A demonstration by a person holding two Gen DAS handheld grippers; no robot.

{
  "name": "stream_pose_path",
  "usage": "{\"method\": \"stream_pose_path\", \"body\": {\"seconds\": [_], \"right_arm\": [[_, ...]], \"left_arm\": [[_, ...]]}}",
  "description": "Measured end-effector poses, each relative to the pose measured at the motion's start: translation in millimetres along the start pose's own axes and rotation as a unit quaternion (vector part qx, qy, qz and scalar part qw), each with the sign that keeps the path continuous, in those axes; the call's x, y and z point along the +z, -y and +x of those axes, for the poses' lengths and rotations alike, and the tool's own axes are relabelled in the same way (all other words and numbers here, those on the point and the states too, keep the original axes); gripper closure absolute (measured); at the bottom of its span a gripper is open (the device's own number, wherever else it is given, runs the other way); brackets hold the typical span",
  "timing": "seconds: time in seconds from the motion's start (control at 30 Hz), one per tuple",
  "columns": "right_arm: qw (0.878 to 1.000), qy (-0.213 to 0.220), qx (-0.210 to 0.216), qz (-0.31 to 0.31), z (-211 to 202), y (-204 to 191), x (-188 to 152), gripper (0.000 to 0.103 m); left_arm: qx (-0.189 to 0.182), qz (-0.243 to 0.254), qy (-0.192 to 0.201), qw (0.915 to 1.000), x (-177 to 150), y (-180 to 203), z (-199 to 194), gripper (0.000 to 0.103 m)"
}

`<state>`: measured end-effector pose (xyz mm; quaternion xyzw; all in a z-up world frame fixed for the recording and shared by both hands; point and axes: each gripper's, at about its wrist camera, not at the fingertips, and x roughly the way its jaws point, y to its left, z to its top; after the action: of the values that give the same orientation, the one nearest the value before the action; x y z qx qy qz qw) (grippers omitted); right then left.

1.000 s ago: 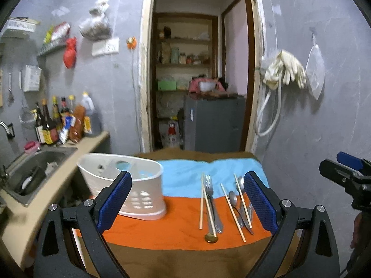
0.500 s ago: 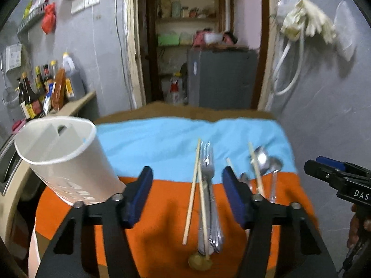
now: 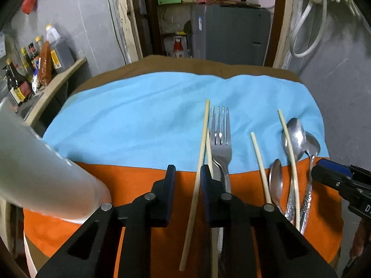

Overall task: Organize utensils
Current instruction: 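Move both tools down toward the row of loose utensils, then grasp a wooden chopstick with the left tool while the right tool grasps a large steel spoon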

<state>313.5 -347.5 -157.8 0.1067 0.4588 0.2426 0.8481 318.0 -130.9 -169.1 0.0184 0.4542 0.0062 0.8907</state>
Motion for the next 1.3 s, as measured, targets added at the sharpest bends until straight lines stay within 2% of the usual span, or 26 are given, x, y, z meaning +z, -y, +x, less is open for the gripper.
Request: {"method": "stream_pose_path", "body": {"seconds": [0.2,0.47,0.5,0.57,0.7,0.73,0.77,0.8,0.93,1.07,1.3], "right_arm": [[1.0,-0.011,0.01,0.022,9,8,6,0.078],[0.998,-0.023,0.033,0.054,16,15,14,0.078],[0.997,-0.026,0.035,0.065,17,17,15,0.078],[0.996,-0.031,0.034,0.083,17,17,16,0.078],[0.994,-0.044,0.024,0.1,19,13,20,0.08],[0.994,-0.046,0.018,0.099,19,12,21,0.084],[0.994,-0.05,0.01,0.1,20,12,21,0.095],[0.992,-0.049,0.017,0.111,21,14,20,0.097],[0.987,-0.033,0.033,0.154,14,20,9,0.1],[0.987,-0.005,0.025,0.157,0,12,-6,0.101],[0.983,0.088,-0.007,0.159,-45,-11,-36,0.101]], "left_arm": [[-0.014,0.011,-0.039,0.9991,7,-4,18,0.086],[-0.026,-0.007,-0.076,0.9967,26,-12,33,0.086],[-0.028,-0.011,-0.081,0.9962,27,-13,34,0.087],[-0.034,-0.022,-0.084,0.9956,27,-15,32,0.098],[-0.048,-0.053,-0.084,0.9939,22,-23,21,0.1],[-0.048,-0.059,-0.079,0.994,20,-25,16,0.1],[-0.049,-0.063,-0.074,0.9941,18,-26,11,0.1],[-0.053,-0.068,-0.066,0.9941,16,-28,4,0.1],[-0.067,-0.077,-0.026,0.9944,8,-30,-27,0.1],[-0.093,-0.077,0.022,0.9924,1,-30,-58,0.1],[-0.131,-0.074,0.09,0.9846,-4,-33,-100,0.1]]}}
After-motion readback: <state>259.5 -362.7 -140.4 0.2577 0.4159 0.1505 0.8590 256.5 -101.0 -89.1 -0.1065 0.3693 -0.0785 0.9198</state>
